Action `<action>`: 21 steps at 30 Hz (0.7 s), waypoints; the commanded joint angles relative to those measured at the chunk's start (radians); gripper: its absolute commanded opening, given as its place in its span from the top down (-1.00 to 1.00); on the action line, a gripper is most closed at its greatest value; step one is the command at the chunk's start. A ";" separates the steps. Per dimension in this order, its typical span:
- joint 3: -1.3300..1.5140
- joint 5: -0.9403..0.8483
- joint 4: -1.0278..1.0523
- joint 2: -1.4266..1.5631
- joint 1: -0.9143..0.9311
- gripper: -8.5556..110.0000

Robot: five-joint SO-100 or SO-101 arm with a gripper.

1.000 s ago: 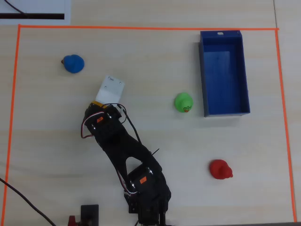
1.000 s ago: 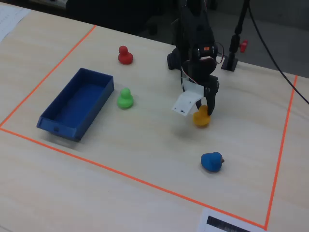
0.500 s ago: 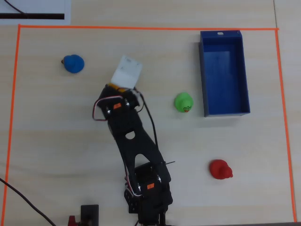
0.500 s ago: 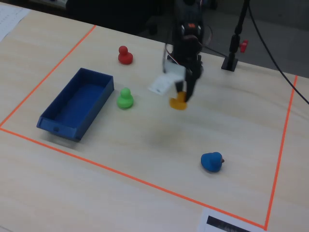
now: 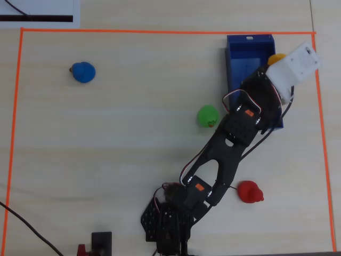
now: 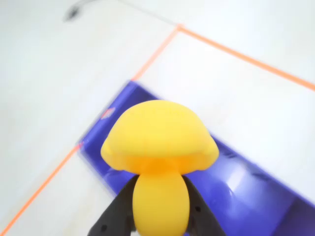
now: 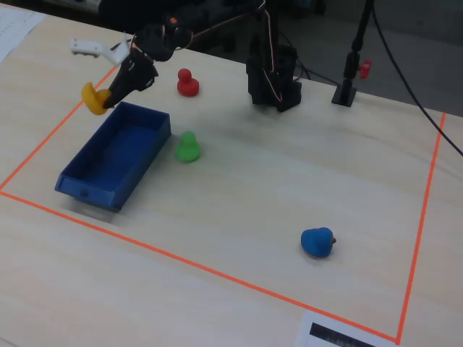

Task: Grasp yellow duck and put it into box.

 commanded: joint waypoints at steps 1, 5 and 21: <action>-0.008 -0.009 -0.054 -0.048 0.009 0.85; 0.048 -0.025 -0.054 -0.074 0.000 0.85; 0.114 -0.077 -0.044 -0.080 -0.012 0.17</action>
